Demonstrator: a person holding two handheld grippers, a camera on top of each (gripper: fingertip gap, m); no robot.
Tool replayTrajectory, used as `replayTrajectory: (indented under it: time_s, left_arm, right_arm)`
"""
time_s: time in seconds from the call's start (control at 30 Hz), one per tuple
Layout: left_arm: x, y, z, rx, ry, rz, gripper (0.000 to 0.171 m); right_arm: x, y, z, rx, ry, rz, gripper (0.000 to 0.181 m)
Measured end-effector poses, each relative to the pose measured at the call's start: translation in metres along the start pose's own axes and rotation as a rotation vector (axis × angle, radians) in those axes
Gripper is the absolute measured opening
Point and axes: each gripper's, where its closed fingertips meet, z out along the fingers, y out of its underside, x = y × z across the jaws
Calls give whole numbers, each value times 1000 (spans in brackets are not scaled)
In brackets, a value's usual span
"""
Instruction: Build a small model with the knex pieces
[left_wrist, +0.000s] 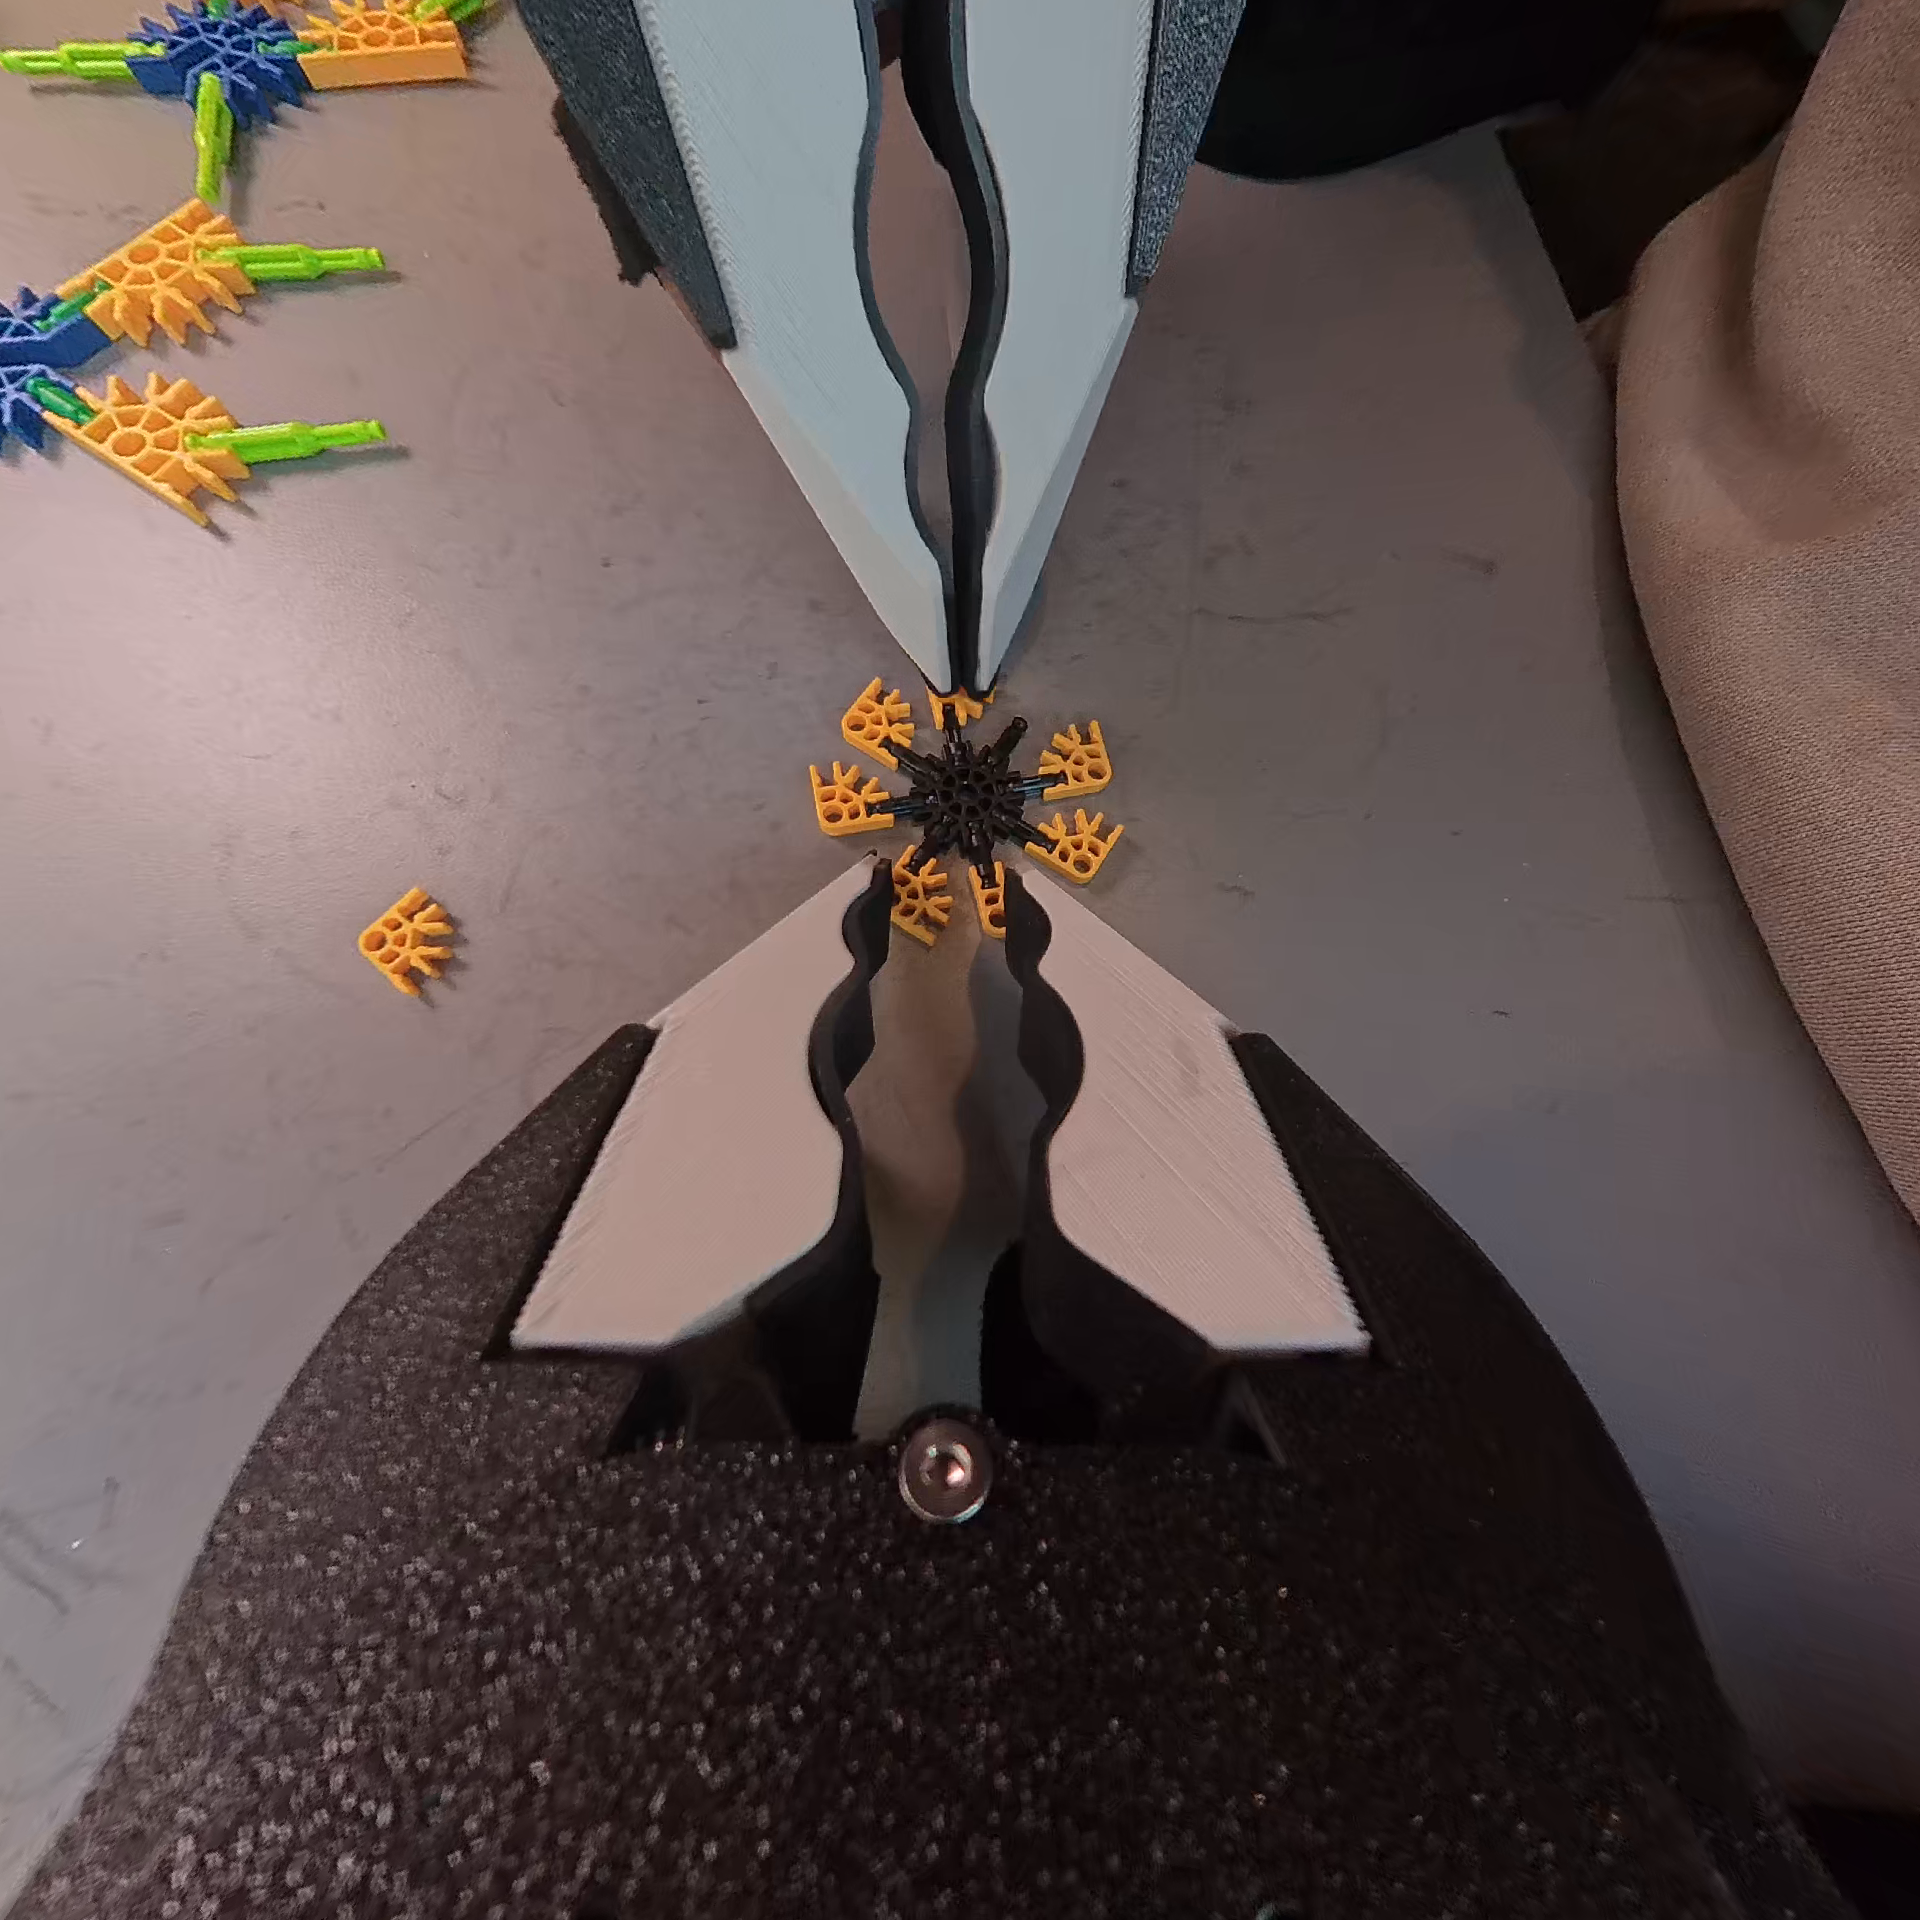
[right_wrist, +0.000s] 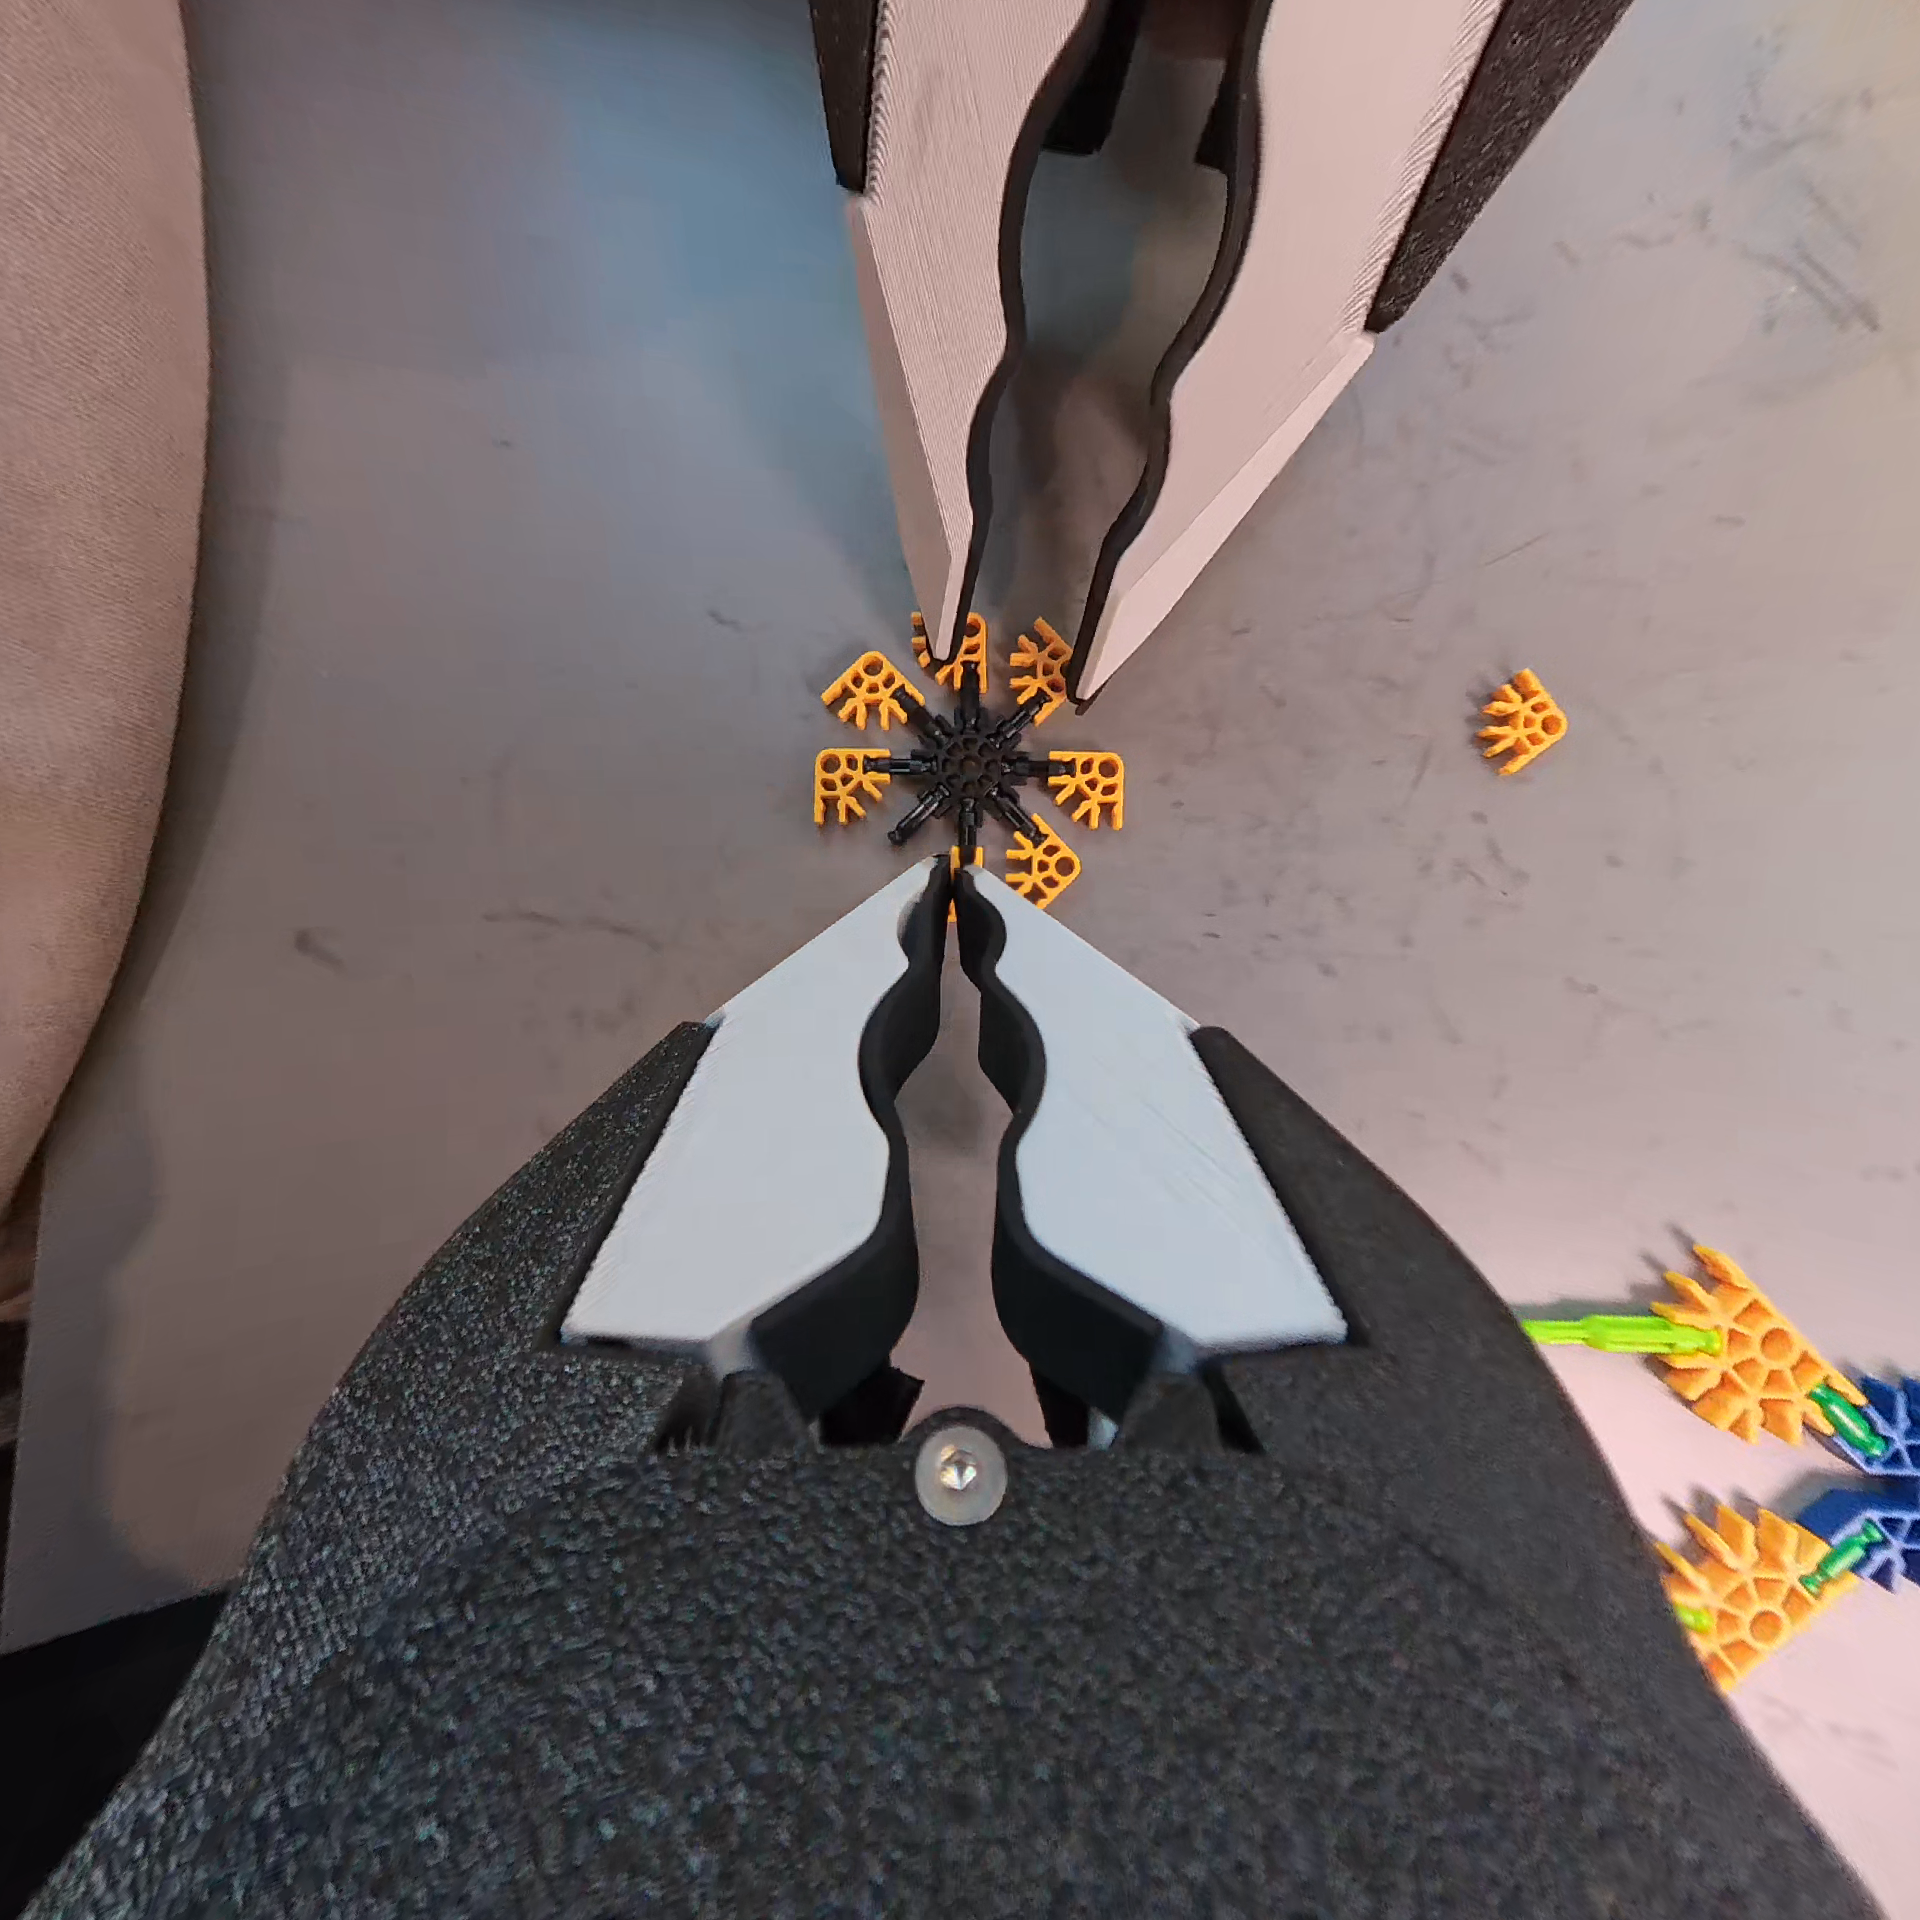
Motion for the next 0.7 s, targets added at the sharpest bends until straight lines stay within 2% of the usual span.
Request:
replayTrajectory:
  time_s: [0.1,0.3,0.43,0.5,0.57,0.63,0.7]
  left_arm:
    - [0,0,0,1,0,-2,22]
    - [1,0,0,2,3,-6,22]
    - [2,1,0,-13,-4,1,22]
    - [2,1,-1,-20,-8,2,22]
    - [1,2,-2,-33,-14,-7,22]
    - [0,4,-4,-50,-20,-20,22]
    - [-1,5,-6,-58,-18,-43,22]
  right_arm:
    - [1,1,1,-43,-19,58,0]
    - [0,1,2,-203,-30,-34,0]
    - [0,1,2,-215,-48,-39,0]
    - [1,0,1,-167,-48,-35,0]
    - [9,-13,-6,-33,-33,29,12]
    - [34,-31,-22,135,42,136,13]
    - [62,-34,-28,210,150,195,13]
